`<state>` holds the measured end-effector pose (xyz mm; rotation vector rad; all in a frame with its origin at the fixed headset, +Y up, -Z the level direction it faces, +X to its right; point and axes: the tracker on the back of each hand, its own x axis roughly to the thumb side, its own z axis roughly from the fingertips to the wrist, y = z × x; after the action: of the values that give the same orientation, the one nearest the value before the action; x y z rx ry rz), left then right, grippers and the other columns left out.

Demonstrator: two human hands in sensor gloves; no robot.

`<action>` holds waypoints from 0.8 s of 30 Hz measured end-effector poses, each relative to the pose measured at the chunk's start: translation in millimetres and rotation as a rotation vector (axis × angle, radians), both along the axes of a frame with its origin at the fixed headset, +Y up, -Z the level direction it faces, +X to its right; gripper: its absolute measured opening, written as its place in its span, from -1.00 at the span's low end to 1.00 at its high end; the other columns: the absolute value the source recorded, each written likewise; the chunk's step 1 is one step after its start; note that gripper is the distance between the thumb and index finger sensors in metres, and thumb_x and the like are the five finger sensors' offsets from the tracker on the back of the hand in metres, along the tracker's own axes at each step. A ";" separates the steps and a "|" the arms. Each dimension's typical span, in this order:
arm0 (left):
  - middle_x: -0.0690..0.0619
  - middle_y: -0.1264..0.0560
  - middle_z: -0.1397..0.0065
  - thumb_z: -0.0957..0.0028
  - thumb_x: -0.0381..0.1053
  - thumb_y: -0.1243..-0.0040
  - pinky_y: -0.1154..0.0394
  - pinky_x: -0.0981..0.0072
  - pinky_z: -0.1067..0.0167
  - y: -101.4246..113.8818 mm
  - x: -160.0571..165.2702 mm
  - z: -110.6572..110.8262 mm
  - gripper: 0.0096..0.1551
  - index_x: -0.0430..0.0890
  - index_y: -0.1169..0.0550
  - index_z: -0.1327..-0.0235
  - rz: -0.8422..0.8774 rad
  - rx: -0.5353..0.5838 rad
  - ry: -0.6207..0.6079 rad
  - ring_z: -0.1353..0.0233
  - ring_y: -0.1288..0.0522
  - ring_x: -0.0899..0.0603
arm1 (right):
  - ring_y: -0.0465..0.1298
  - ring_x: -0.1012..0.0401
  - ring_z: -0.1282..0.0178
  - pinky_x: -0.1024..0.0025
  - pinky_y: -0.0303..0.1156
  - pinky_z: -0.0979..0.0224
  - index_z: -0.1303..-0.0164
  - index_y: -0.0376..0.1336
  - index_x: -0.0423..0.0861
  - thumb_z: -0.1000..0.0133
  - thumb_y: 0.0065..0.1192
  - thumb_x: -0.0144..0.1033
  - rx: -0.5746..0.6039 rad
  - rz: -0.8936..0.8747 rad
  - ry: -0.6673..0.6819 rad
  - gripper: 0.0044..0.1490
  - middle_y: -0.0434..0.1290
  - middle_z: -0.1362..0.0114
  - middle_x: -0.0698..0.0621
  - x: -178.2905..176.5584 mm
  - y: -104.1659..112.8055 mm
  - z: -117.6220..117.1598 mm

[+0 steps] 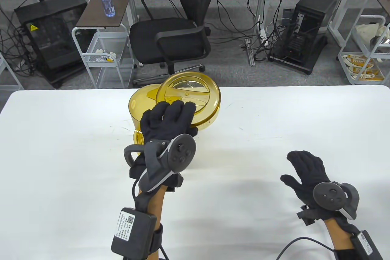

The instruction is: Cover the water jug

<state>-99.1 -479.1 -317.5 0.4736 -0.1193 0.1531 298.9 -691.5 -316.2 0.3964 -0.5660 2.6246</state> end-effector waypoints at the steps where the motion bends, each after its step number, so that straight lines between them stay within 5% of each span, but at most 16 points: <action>1: 0.26 -0.24 -0.72 -0.01 0.15 -0.14 0.01 -0.21 -0.65 0.4 -1.1 -2.1 -0.23 0.28 -0.32 -0.60 0.000 -0.003 0.008 -0.67 -0.05 -0.10 | 0.16 -0.11 -0.72 -0.36 0.07 -0.61 -0.66 -0.03 0.09 -0.08 0.20 0.16 0.000 0.000 0.000 -0.04 0.20 -0.71 -0.03 0.1 0.1 0.0; 13: 0.30 -0.23 -0.74 -0.04 0.11 -0.17 -0.02 -0.23 -0.67 -15.1 -33.4 -47.0 -0.23 0.29 -0.31 -0.61 0.098 -0.103 0.167 -0.69 -0.05 -0.10 | 0.16 -0.11 -0.72 -0.36 0.07 -0.61 -0.66 -0.03 0.09 -0.09 0.20 0.16 -0.007 -0.001 -0.010 -0.04 0.20 -0.71 -0.03 3.2 0.8 -1.0; 24: 0.31 -0.24 -0.74 -0.03 0.08 -0.21 -0.05 -0.23 -0.68 -38.0 -47.8 -60.3 -0.24 0.30 -0.32 -0.59 0.103 -0.142 0.207 -0.71 -0.05 -0.10 | 0.16 -0.11 -0.72 -0.36 0.07 -0.60 -0.66 -0.03 0.09 -0.09 0.20 0.16 -0.016 0.008 -0.014 -0.04 0.20 -0.71 -0.03 3.7 0.7 -1.7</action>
<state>-146.9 -517.1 -377.8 0.3514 0.1180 0.2114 302.6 -690.9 -317.9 0.3760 -0.5486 2.6400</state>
